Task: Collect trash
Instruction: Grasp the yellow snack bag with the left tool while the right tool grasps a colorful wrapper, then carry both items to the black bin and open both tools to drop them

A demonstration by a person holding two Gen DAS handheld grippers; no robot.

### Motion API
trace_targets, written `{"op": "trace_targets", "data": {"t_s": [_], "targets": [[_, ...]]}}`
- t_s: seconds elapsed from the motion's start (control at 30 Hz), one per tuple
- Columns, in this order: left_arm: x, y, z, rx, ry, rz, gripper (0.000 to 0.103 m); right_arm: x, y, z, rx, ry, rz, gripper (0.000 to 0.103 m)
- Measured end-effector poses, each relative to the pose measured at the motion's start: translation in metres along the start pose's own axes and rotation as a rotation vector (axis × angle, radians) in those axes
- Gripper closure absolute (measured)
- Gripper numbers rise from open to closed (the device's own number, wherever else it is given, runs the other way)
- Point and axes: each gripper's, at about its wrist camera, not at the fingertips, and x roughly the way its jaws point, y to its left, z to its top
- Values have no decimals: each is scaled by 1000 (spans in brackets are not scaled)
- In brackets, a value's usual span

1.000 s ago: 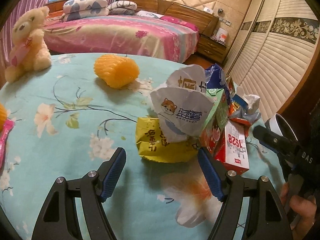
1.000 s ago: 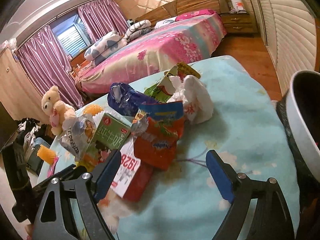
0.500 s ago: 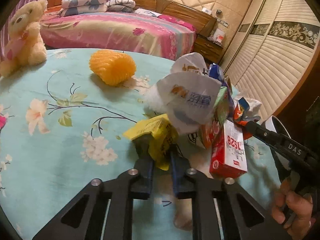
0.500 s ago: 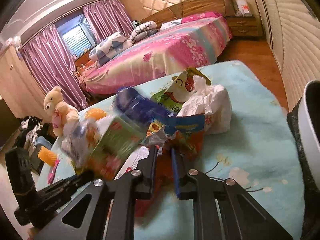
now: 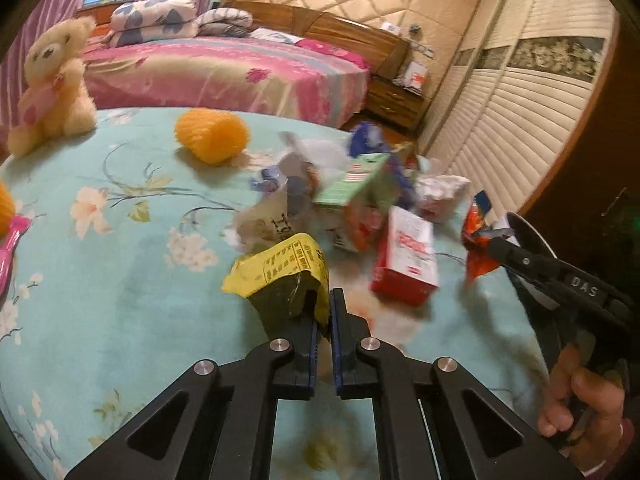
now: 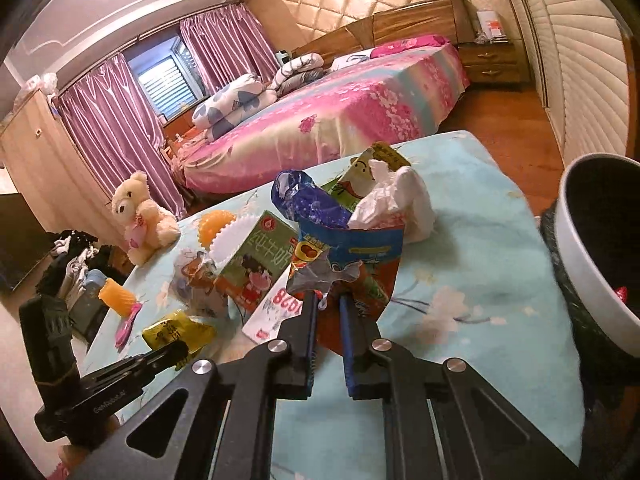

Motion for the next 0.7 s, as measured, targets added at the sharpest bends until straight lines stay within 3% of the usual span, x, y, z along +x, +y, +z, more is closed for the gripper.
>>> {"op": "trace_targets", "data": {"t_s": [0.7], "targets": [[21, -76, 7, 155, 27, -135, 99, -77, -57, -12, 65, -87, -94, 93]]}}
